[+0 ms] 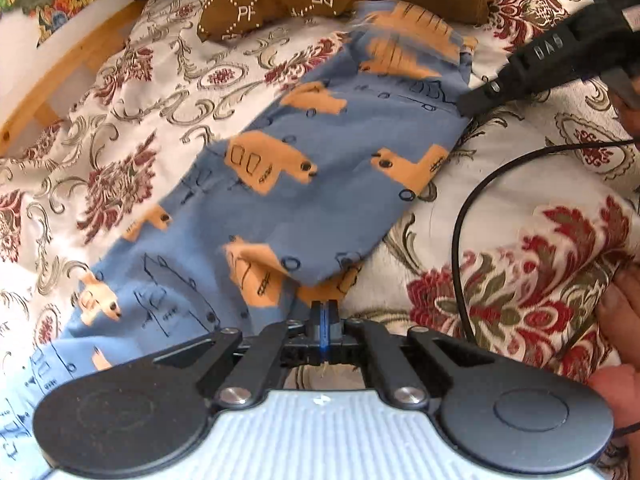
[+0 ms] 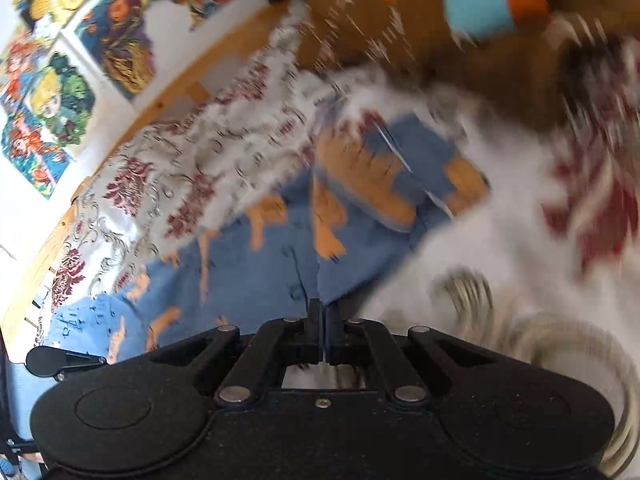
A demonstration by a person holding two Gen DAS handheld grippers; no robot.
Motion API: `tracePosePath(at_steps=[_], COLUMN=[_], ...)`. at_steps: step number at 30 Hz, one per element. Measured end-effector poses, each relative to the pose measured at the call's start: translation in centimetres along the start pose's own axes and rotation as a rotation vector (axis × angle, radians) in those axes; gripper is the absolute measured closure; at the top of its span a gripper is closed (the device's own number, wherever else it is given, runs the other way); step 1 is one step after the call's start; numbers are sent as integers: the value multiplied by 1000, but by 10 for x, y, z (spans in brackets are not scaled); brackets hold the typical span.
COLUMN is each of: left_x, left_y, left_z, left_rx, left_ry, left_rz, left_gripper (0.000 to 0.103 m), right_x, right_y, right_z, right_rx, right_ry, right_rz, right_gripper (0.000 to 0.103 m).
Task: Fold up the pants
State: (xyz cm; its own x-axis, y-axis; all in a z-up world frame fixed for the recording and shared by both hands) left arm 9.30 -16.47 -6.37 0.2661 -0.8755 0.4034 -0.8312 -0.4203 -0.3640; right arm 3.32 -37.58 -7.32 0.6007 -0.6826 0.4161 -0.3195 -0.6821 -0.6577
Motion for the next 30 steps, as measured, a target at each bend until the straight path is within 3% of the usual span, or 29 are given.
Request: tracePosePath(at_steps=[2,4,5,7,10,11,13,18,22,30], left_x=[-1,0,1,5,29,40,68,139,185,225], left_y=[-2,-10,-15,-28,-46,-52,-62,-75,-76,-70], left_z=[-2,-5,-6,-11,-12,-10,-4,25,54,99], left_rx=[-15,-59,-87,-145,-178,-181,-178,-262,-370,-558], left_ry=[9,11,16,41,88,106,150,246,326,329], left_rz=[-7,-37,-59,-104,-131,-132,-126,-98,-40,104], left_gripper=[103,102,96,89,68,50,27,4,0,0], right_x=[-1,3,5,8,13,13,14,24,34,46], right_y=[2,-1,-4,-10,-14,-15,-17,-10,-5,-2], right_z=[1,-2,-4,-11,-25,-28,-29,-24,-18,-11], right_rx=[9,13,6,0,-21,-39,-80,-124,-65,-83], right_ry=[-3,8,18,39,99,118,151,177,147,98], right_rz=[4,-20,-51,-106,-216,-261,-345,-424,-447,-648], right_gripper=[101,86,81,47,24,22,16,6,1,1])
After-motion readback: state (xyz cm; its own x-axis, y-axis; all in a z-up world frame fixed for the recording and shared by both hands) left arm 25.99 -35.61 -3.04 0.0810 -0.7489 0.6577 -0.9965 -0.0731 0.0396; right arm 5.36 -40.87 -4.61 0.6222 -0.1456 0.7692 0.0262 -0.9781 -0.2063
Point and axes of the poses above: each gripper's, at about its wrist camera, not at the fingertips, and z roughly the way its jaws point, y to its right, x to its top, the point moved 1 cm from there along z, roughly the way its jaws point, and after that the axes turned 8 degrees about z, right-handed, at the moved point
